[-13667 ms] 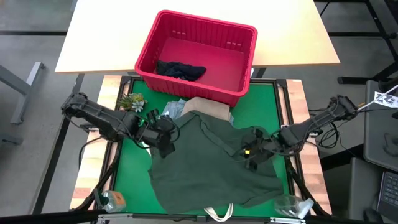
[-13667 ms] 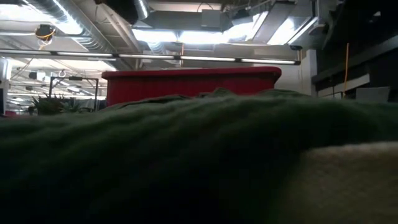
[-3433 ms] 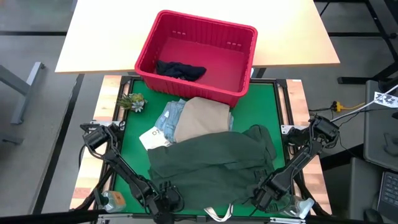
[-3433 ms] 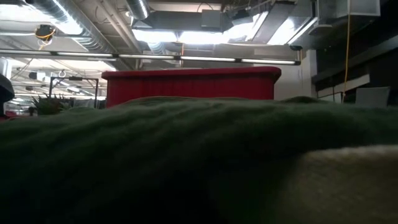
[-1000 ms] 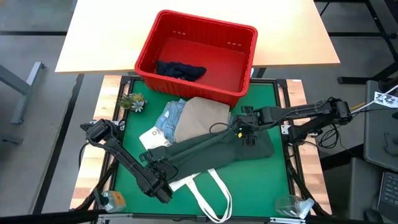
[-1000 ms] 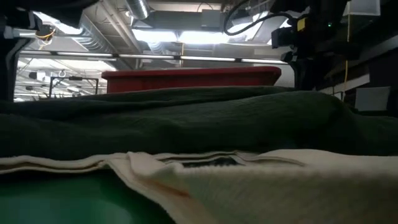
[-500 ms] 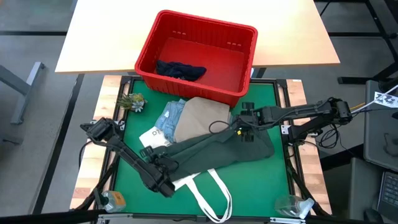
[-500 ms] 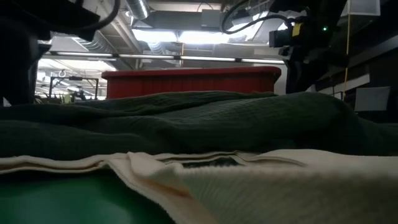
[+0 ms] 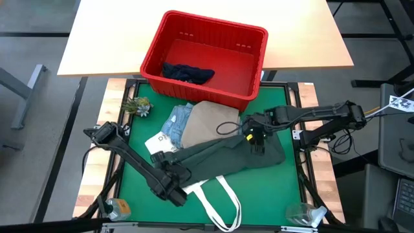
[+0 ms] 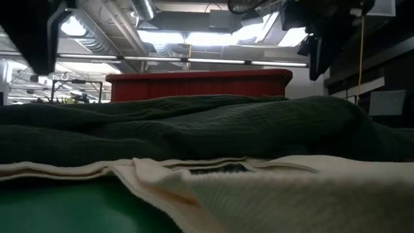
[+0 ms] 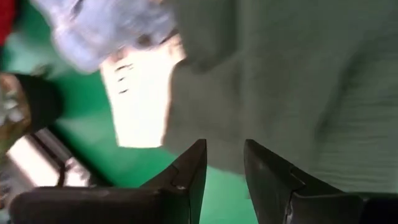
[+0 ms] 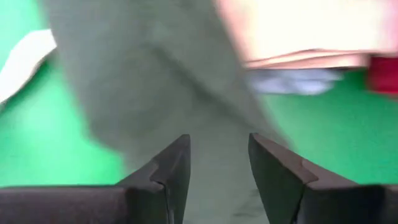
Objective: Fold Laundry from Bin
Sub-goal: Fold the green shirt
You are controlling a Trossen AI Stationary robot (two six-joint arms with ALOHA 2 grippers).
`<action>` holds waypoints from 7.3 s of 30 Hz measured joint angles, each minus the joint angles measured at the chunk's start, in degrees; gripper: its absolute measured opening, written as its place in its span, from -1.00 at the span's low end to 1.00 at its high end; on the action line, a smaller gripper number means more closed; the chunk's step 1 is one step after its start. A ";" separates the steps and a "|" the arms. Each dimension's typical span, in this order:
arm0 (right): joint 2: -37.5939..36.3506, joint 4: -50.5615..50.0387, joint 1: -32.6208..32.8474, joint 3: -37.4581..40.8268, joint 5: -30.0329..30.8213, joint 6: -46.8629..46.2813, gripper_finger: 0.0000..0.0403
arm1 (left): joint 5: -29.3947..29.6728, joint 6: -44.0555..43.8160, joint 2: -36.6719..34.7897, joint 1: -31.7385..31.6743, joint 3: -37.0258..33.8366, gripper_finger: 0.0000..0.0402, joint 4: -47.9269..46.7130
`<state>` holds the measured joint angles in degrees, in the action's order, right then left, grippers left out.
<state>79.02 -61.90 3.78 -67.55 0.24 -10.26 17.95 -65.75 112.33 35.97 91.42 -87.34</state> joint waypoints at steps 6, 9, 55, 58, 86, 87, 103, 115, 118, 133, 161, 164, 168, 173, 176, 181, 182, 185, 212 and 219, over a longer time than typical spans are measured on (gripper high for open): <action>0.02 2.93 3.85 0.00 -2.23 -0.42 -0.19 | 1.02 3.64 0.02 0.45 1.57 -0.49 14.92; 0.02 4.44 5.66 0.02 -1.17 -0.37 -0.19 | 1.65 6.06 -0.02 -0.02 0.47 -0.49 21.72; 0.04 5.88 14.98 0.02 -0.86 -0.37 -0.19 | 1.16 0.96 2.06 -3.70 -7.17 -0.19 24.79; 0.04 5.91 14.98 0.02 -0.86 -0.37 -0.19 | 1.41 0.68 2.08 -3.72 -7.16 -0.32 24.51; 0.04 6.00 14.98 0.02 -0.86 -0.36 -0.19 | 1.36 7.18 -1.29 -9.57 -7.15 -0.96 9.50; 0.04 6.00 14.98 0.02 -0.86 -0.36 -0.19 | 1.72 8.57 -1.29 -10.03 -7.15 -0.95 9.50; 0.04 6.02 14.98 0.02 -0.86 -0.35 -0.19 | 3.07 8.94 -1.29 -14.98 -7.15 -0.58 2.26; 0.09 12.83 14.96 3.44 0.25 0.04 -0.19 | 2.74 8.96 -7.71 -14.38 -7.15 -0.46 1.95; 0.07 19.23 14.96 6.14 -0.09 0.20 -0.19 | 2.38 8.83 -10.88 -13.42 -7.13 -0.46 3.44; 6.91 35.34 12.77 12.09 4.43 3.07 -0.19 | 3.76 7.84 -9.95 -7.35 -7.13 -0.46 24.94; 9.18 34.87 0.81 12.07 9.47 4.88 -0.19 | 6.60 7.40 -6.95 -12.13 -16.15 -0.46 17.53; 9.18 34.75 -0.54 12.07 8.38 4.72 -0.19 | 6.40 7.40 -6.95 -12.12 -16.15 -0.46 17.63; 8.07 32.56 -0.44 12.03 1.87 4.64 -0.19 | 4.15 7.33 -7.15 -11.92 -16.18 -0.46 17.64; 6.21 24.00 2.27 11.98 -3.30 1.41 -0.19 | 3.54 7.81 -7.52 -10.82 -13.46 -0.46 17.80; 5.53 18.58 4.97 11.98 -1.29 -1.59 -0.19 | 3.34 9.08 -7.61 -9.87 -11.34 -0.46 19.05; 5.33 9.54 9.92 11.98 2.82 -8.05 -0.19 | -0.02 9.16 -7.63 -8.35 -10.91 -0.46 25.18; 5.33 7.74 10.85 11.98 3.40 -9.54 -0.19 | -0.65 9.17 -7.57 -7.97 -10.92 -0.46 26.46; 5.33 4.16 13.44 12.00 4.78 -14.77 -0.19 | -1.29 8.87 -7.30 -6.61 -11.47 -0.46 30.14; 4.89 5.12 24.77 30.64 5.93 -33.49 -0.19 | -6.60 -7.22 -7.52 3.70 -29.48 -0.46 48.08; 2.85 3.51 24.75 30.83 5.99 -31.47 -0.19 | -6.57 -7.51 -7.54 4.02 -28.55 -0.46 47.29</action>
<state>81.88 -58.39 28.53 -36.72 6.22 -41.74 11.38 -73.25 104.79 39.99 62.87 -40.05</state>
